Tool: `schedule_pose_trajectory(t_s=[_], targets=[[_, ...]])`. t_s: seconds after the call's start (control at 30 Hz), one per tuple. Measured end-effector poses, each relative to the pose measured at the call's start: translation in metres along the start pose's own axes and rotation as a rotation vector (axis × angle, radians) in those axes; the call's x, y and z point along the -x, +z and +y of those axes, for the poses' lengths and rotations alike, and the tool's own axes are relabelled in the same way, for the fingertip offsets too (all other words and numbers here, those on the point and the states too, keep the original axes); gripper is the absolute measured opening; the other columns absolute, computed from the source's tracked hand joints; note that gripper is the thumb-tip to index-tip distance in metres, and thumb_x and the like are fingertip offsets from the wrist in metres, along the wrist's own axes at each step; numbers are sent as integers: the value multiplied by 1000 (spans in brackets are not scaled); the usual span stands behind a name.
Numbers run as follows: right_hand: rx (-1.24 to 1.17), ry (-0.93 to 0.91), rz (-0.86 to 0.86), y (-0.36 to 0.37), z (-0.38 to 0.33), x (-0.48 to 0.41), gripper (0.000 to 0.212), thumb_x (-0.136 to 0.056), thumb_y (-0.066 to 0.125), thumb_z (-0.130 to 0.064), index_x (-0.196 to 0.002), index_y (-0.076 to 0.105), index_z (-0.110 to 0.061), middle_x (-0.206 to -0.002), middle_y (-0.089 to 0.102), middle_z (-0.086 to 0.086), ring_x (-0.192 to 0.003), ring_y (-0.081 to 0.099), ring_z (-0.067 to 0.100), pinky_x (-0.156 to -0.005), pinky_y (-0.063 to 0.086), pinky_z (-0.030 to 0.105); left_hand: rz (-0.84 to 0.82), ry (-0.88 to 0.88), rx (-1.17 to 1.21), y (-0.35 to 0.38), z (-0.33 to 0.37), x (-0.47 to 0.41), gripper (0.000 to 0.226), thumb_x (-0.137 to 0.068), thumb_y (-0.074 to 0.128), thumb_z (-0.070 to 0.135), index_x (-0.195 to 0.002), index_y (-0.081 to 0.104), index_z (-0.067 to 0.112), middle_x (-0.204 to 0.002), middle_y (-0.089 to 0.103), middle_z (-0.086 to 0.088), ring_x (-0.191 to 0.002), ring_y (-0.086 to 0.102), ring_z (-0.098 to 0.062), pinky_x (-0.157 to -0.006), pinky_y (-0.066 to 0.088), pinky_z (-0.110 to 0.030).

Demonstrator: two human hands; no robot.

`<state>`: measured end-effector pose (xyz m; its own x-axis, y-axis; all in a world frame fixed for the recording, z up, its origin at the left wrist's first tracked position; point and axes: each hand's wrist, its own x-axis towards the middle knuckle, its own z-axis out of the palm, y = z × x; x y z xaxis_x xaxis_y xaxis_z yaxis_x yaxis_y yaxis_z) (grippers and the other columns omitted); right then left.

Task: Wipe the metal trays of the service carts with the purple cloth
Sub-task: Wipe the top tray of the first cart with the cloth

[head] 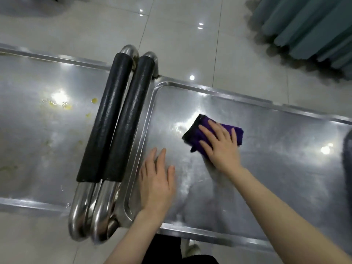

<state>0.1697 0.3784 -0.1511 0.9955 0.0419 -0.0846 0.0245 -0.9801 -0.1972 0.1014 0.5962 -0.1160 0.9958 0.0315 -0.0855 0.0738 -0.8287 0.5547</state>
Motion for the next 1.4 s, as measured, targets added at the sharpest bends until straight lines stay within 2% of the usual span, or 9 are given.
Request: schedule_pose_trajectory(t_s=[0.1, 0.17, 0.33, 0.5, 0.7, 0.93, 1.03, 1.2, 1.4], targets=[[-92, 365, 32, -11, 24, -29, 50, -99, 38, -49, -147, 33, -40, -159, 23, -4, -143, 22, 24, -118, 2, 54, -25, 72, -7, 1, 1, 18, 50, -96, 36, 36, -135, 50, 9, -142, 46, -14, -127, 46, -32, -103, 40, -46], [-106, 414, 50, -7, 15, -26, 49, -99, 36, -48, -148, 31, -40, -159, 22, -4, -144, 19, 24, -117, 0, 56, -48, 90, -10, 1, -1, 32, 51, -96, 34, 39, -137, 49, 11, -143, 45, -12, -129, 44, -30, -106, 37, -45], [-72, 130, 48, 14, -26, 74, 50, -98, 40, -49, -147, 34, -39, -159, 23, -5, -146, 19, 21, -117, -3, 52, -62, 140, -41, 6, -14, 80, 47, -94, 44, 32, -135, 50, 8, -139, 47, -13, -126, 45, -32, -106, 37, -46], [-27, -105, 23, 25, -24, 195, 51, -94, 49, -51, -143, 43, -37, -153, 38, -2, -141, 35, 23, -115, 12, 56, -63, 170, -120, 14, -17, 141, 50, -92, 40, 35, -129, 55, 5, -135, 51, -16, -120, 51, -36, -100, 43, -47], [-47, -31, 13, 21, -8, 264, 41, -97, 50, -44, -137, 51, -35, -148, 43, -5, -133, 42, 24, -115, 13, 52, -89, 259, -180, 24, -8, 216, 44, -90, 62, 19, -132, 54, 5, -140, 48, -17, -126, 47, -37, -105, 40, -47], [-55, -120, 210, 11, -11, 339, 39, -77, 79, -31, -115, 69, -29, -122, 65, 0, -97, 64, 28, -85, 48, 48, -65, 295, -193, 21, -16, 281, 47, -89, 65, 20, -132, 54, 7, -136, 51, -12, -122, 51, -31, -100, 45, -43], [-70, -156, 181, 19, -19, 363, 39, -78, 78, -32, -116, 69, -28, -123, 65, 0, -97, 63, 29, -80, 49, 47, -95, 287, -178, 20, -29, 289, 46, -90, 64, 19, -133, 53, 8, -135, 52, -10, -122, 51, -30, -100, 45, -41], [-92, -77, 46, 39, -32, 367, 36, -91, 63, -34, -126, 61, -30, -133, 58, -2, -113, 57, 27, -93, 43, 49, -115, 254, -156, 19, -56, 273, 47, -93, 59, 24, -137, 49, 13, -138, 49, -4, -125, 48, -24, -101, 43, -37], [-29, -30, 27, 77, -43, 326, 38, -85, 71, -32, -122, 64, -28, -125, 63, 1, -101, 61, 30, -83, 46, 49, -129, 225, -146, 48, -104, 224, 43, -91, 61, 21, -131, 52, 10, -132, 53, -7, -120, 50, -29, -96, 45, -42]])
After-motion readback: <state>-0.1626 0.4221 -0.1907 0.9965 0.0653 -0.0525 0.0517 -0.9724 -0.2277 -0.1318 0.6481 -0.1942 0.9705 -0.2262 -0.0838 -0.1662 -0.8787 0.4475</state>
